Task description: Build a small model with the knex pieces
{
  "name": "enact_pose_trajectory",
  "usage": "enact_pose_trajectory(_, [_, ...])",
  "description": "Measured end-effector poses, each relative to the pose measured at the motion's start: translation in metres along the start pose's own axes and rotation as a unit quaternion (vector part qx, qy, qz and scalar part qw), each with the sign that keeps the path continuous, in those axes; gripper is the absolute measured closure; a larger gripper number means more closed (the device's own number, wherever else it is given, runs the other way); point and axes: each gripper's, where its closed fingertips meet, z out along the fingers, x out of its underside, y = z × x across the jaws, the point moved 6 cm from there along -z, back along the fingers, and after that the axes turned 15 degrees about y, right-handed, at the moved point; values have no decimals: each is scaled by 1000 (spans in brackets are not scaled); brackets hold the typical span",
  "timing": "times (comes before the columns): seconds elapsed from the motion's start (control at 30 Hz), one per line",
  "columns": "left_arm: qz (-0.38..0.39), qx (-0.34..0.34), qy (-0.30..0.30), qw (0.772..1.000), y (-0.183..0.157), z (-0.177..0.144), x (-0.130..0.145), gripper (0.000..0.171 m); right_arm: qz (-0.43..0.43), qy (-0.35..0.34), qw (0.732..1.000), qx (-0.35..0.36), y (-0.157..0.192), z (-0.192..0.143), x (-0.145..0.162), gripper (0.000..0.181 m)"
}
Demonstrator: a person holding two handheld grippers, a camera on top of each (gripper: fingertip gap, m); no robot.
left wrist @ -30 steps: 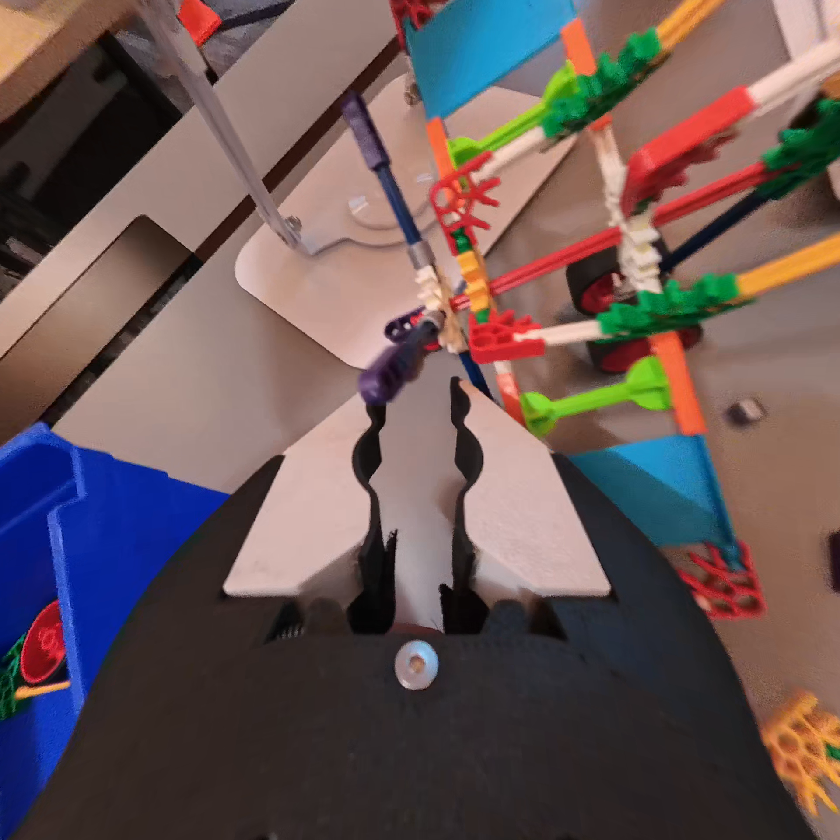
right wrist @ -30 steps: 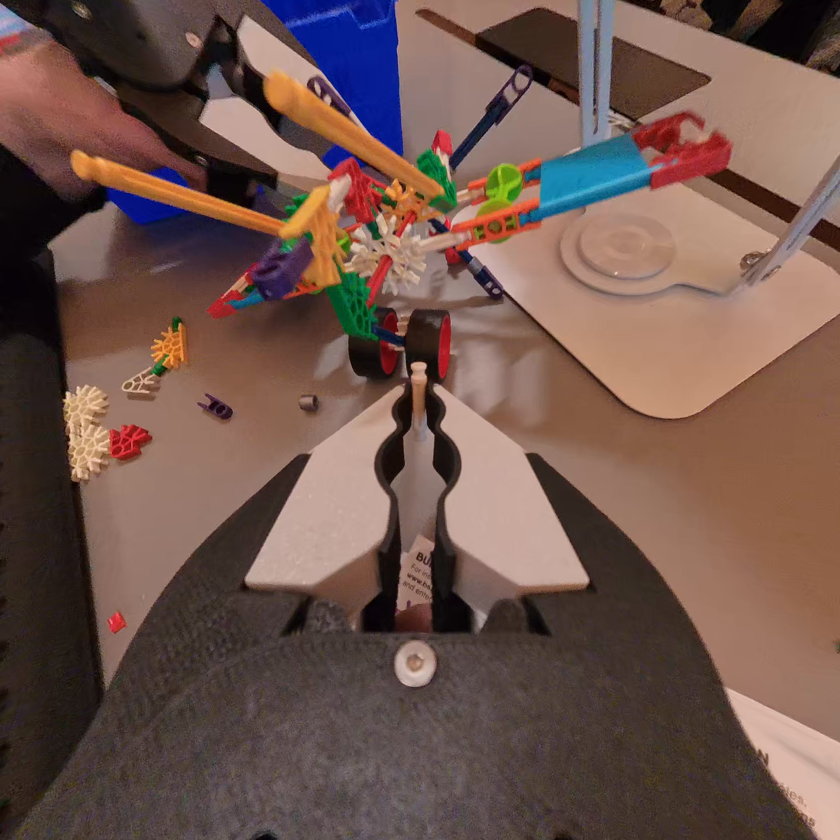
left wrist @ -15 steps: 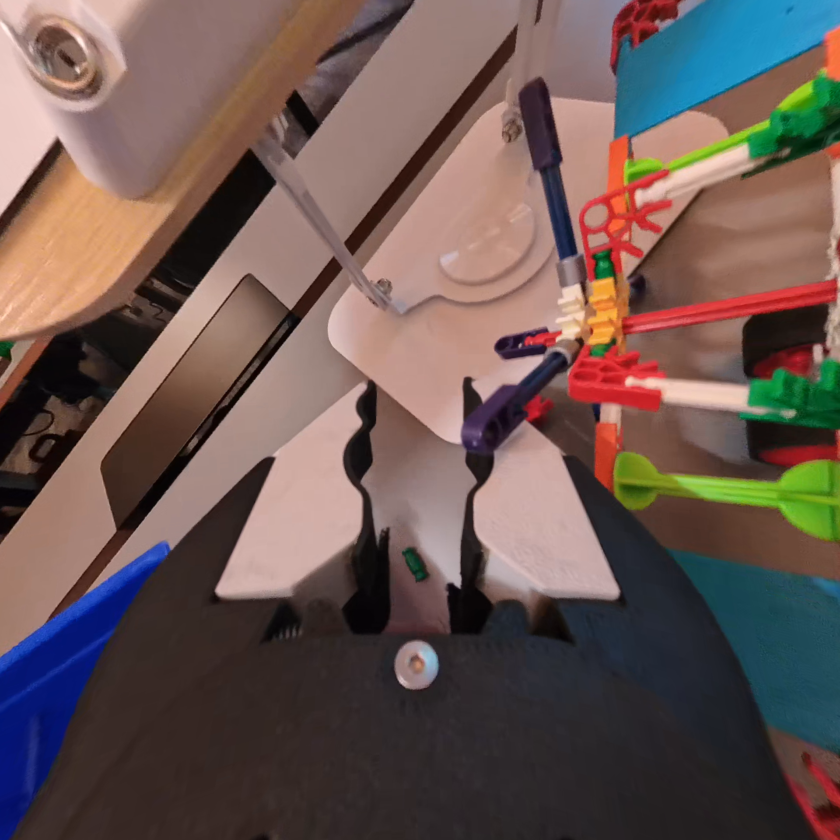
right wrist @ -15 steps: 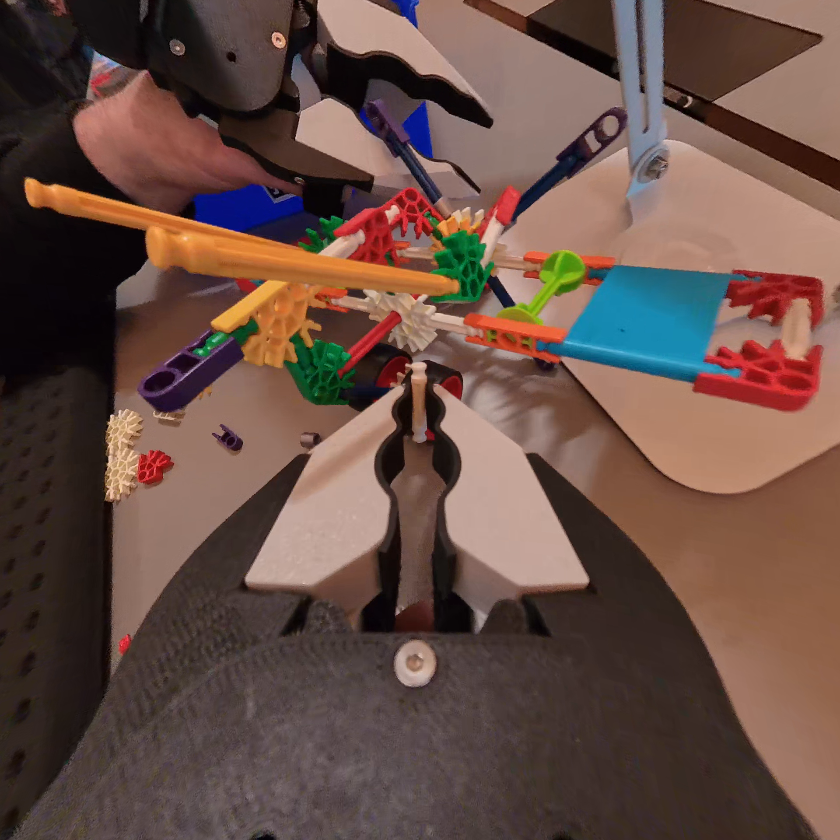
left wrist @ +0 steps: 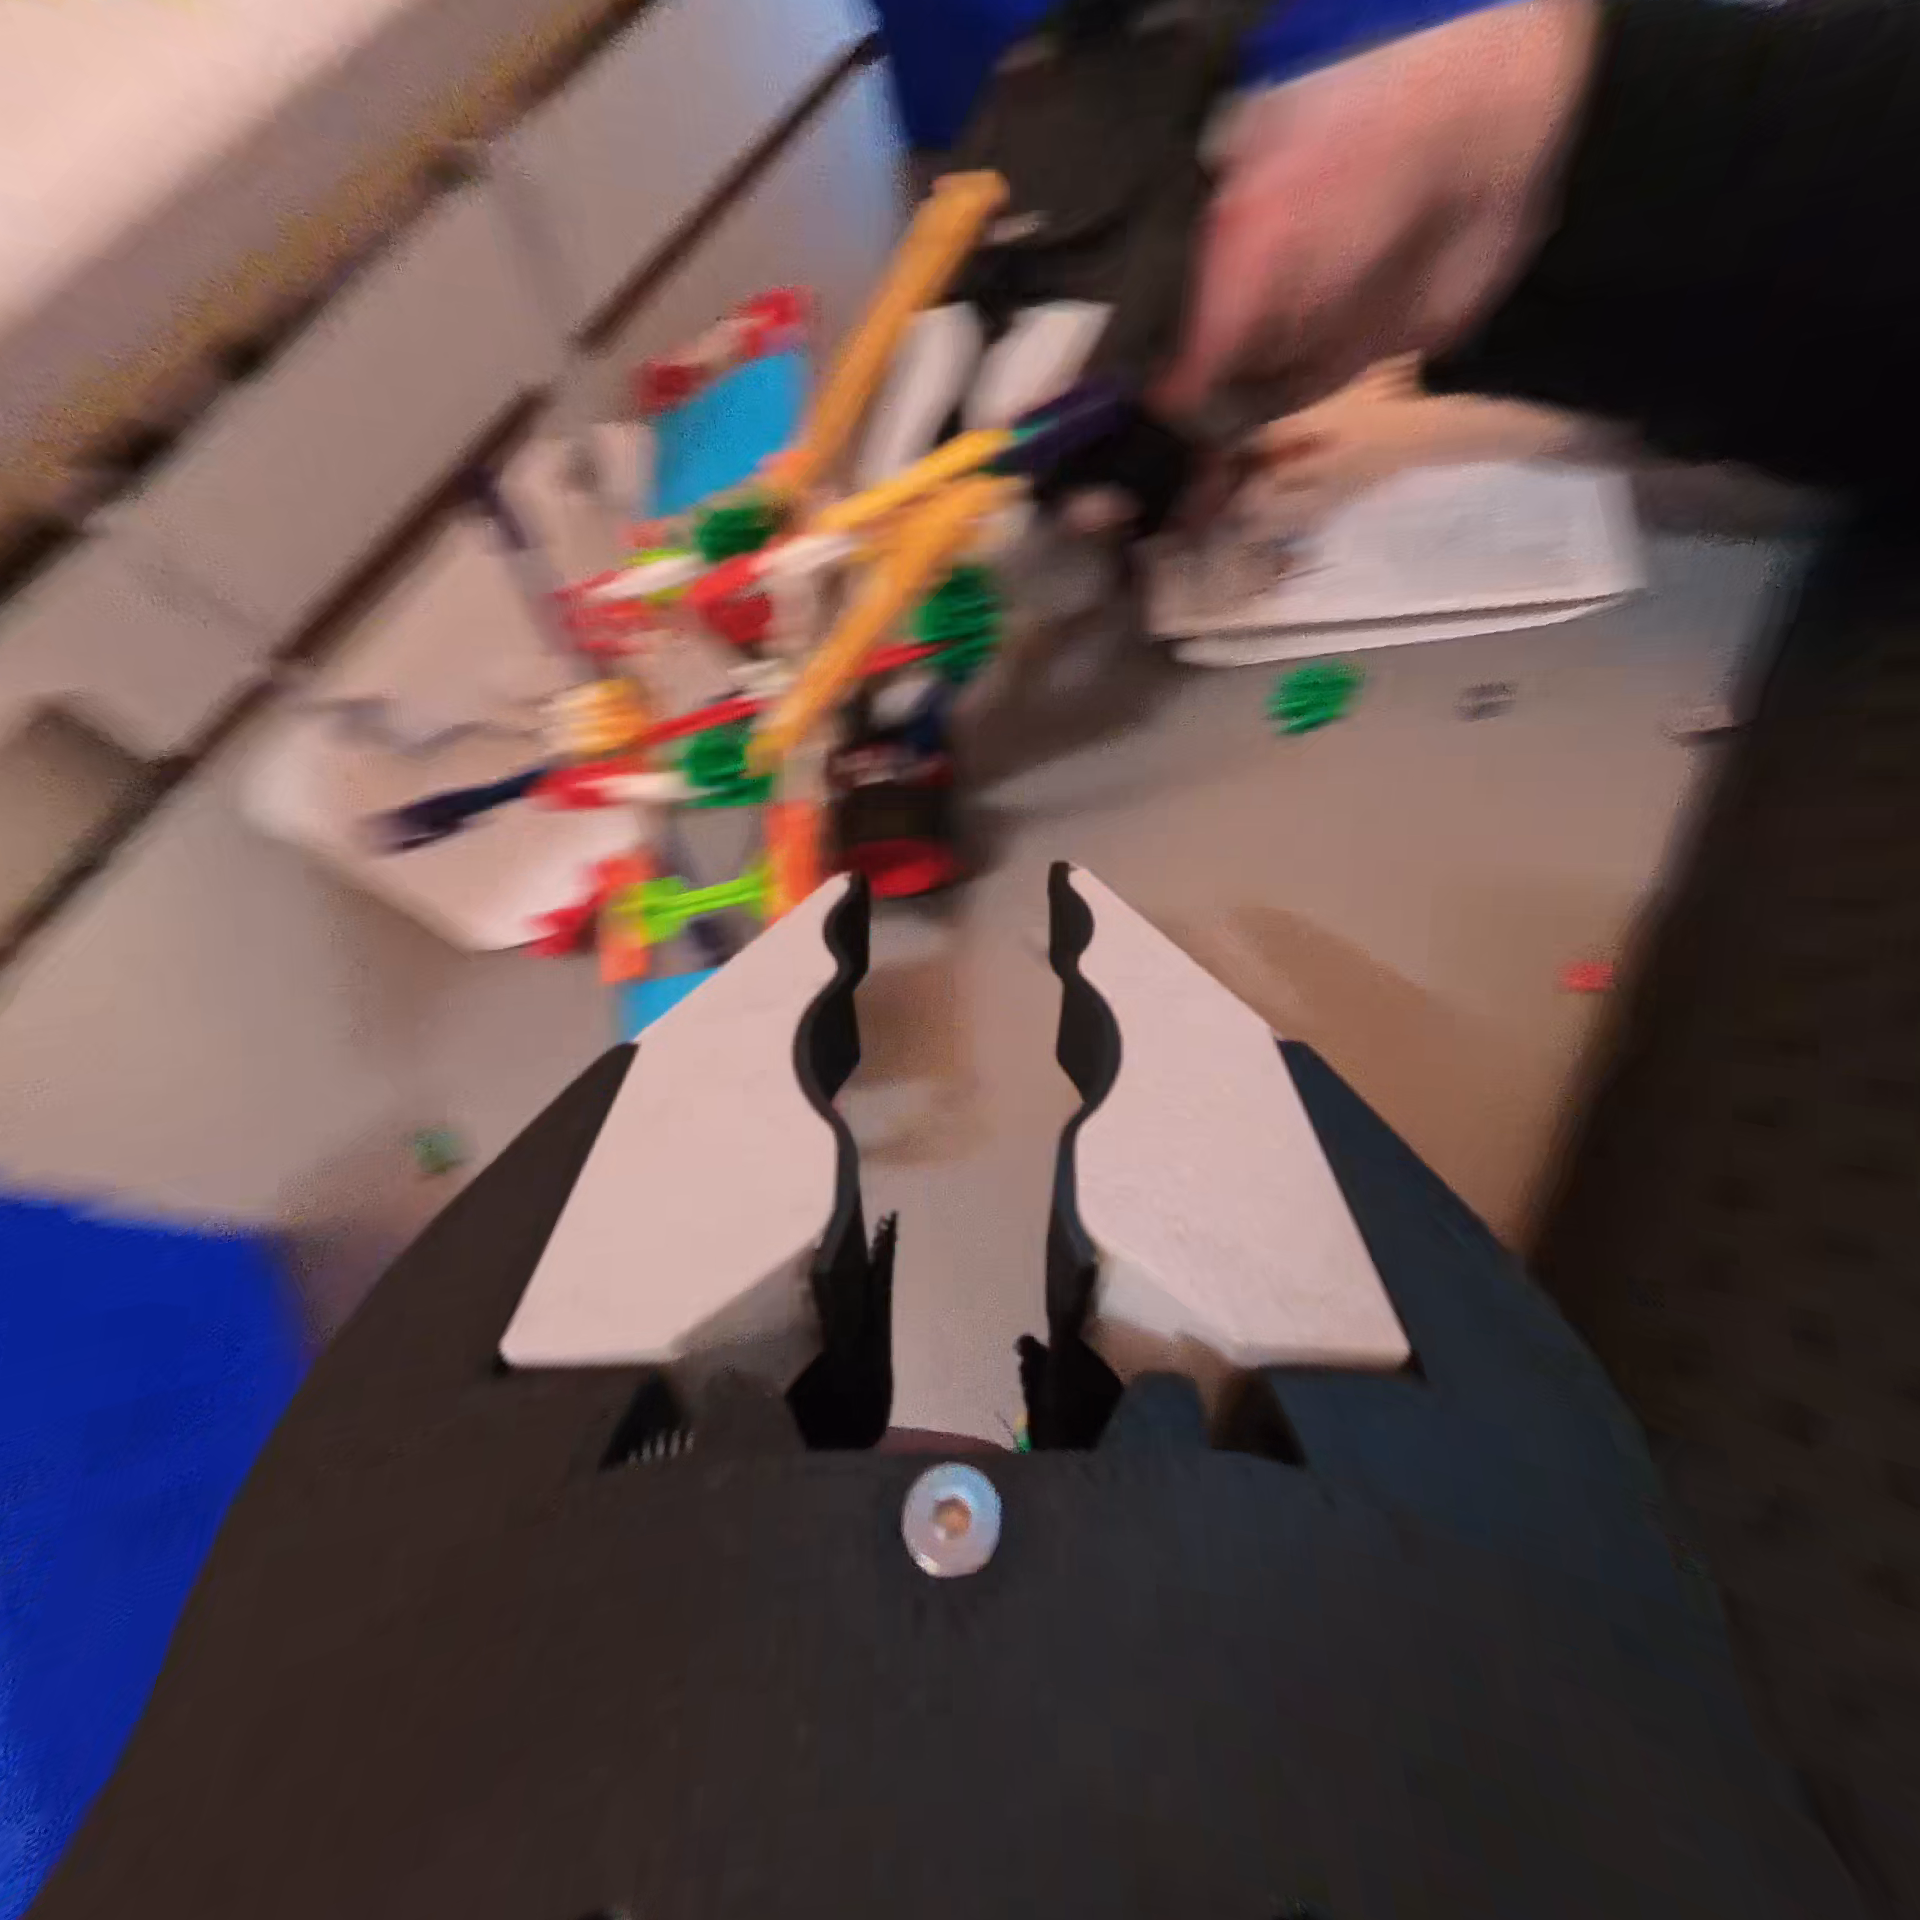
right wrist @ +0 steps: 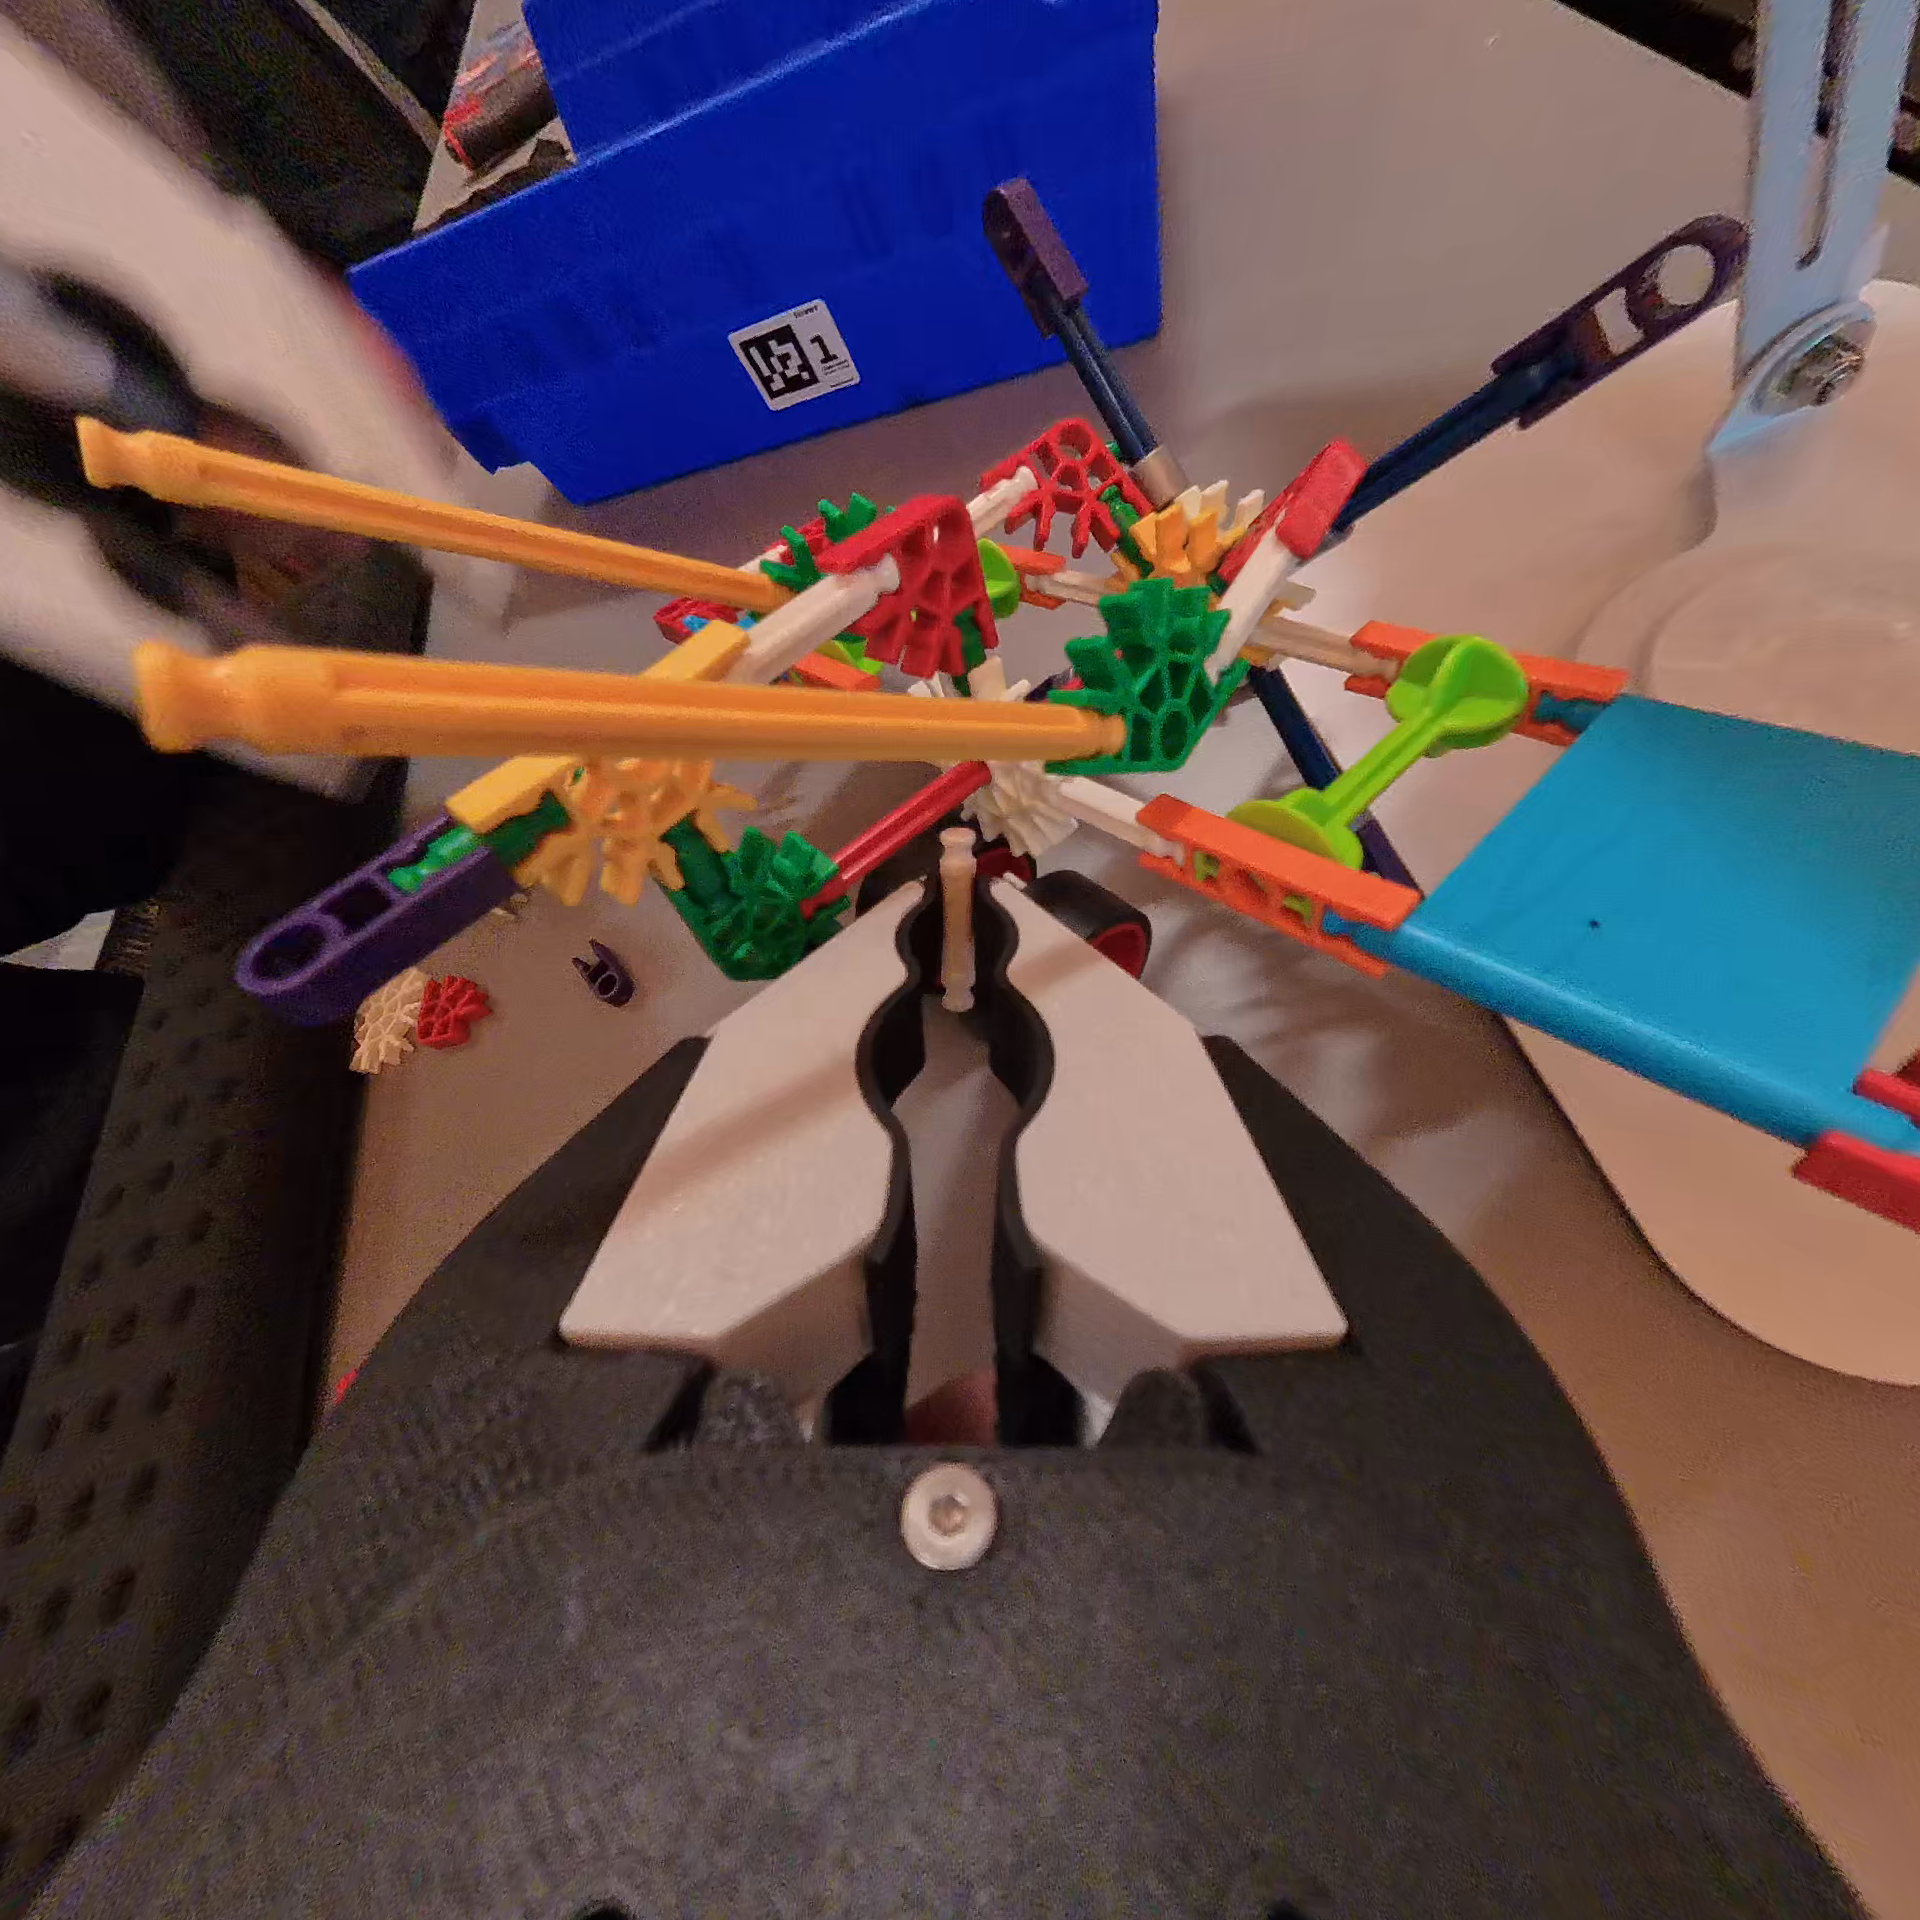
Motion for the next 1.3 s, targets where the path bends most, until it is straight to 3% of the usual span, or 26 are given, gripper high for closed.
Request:
enact_pose_trajectory(0.03, [-5, 42, -11, 999, -19, 8, -3, 139, -1, 0, 1000, -6, 0, 2, -1, 179])
enact_pose_trajectory(0.1, [-37, 37, -11, 999, -30, 33, -6, 130, 6, -9, 1000, -14, -3, 3, -4, 179])
enact_pose_trajectory(0.23, [-125, 21, 9, 992, -17, 71, 3, 103, 13, -18, 1000, -20, -7, 4, -3, 179])
enact_pose_trajectory(0.3, [-172, 46, -32, 983, -8, 74, 1, 99, 12, -27, 999, -28, -5, 3, -4, 179])
enact_pose_trajectory(0.37, [-195, 63, -33, 978, -8, 81, 2, 93, 15, -34, 999, -30, -6, 2, -5, 179])
enact_pose_trajectory(0.43, [-189, 25, -36, 981, -4, 86, 4, 94, 17, -37, 999, -33, -6, 3, -5, 179])
enact_pose_trajectory(0.57, [-186, -32, -96, 977, 10, 73, -5, 102, 18, -33, 999, -26, -7, 7, -5, 179])
enact_pose_trajectory(0.67, [-166, -63, -67, 982, 14, 82, 1, 88, 23, -45, 998, -25, -7, 8, -8, 179])
enact_pose_trajectory(0.8, [-151, -83, -67, 983, 21, 88, 1, 89, 17, -63, 998, -6, -8, 9, -14, 179])
enact_pose_trajectory(1.1, [-174, -9, -103, 979, 30, 97, -5, 85, 21, -72, 997, 5, -11, 15, -20, 179])
enact_pose_trajectory(1.3, [-158, -22, -114, 981, 35, 99, -12, 97, 29, -63, 998, 2, -13, 20, -19, 179])
